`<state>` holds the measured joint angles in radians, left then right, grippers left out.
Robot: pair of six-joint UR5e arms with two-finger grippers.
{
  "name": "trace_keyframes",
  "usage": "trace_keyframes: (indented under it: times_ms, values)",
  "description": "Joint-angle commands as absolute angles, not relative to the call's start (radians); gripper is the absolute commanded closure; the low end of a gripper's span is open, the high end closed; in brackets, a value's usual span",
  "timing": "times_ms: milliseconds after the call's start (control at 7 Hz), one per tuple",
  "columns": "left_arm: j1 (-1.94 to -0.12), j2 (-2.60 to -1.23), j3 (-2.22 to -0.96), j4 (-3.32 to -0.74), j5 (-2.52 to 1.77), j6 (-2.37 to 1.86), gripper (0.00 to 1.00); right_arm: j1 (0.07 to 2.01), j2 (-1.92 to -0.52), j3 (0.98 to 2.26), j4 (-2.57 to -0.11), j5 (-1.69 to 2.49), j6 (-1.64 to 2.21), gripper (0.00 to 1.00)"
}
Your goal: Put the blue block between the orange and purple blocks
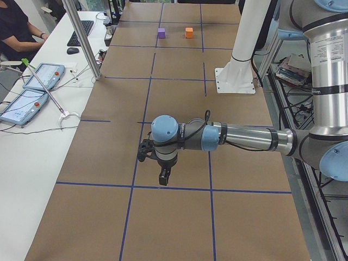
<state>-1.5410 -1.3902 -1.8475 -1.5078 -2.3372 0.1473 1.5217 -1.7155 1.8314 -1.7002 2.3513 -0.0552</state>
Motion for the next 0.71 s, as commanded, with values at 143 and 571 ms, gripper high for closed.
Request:
trace_keyframes:
  times_ms: [143, 571]
  values:
    - [-1.54, -1.385, -1.847, -1.514, -2.332, 0.143, 0.0, 1.522, -1.715, 1.832, -1.7, 2.352, -0.057, 0.0]
    - [-1.54, -1.379, -1.847, -1.519, -2.339, 0.143, 0.0, 1.522, -1.717, 1.832, -1.695, 2.355, -0.055, 0.0]
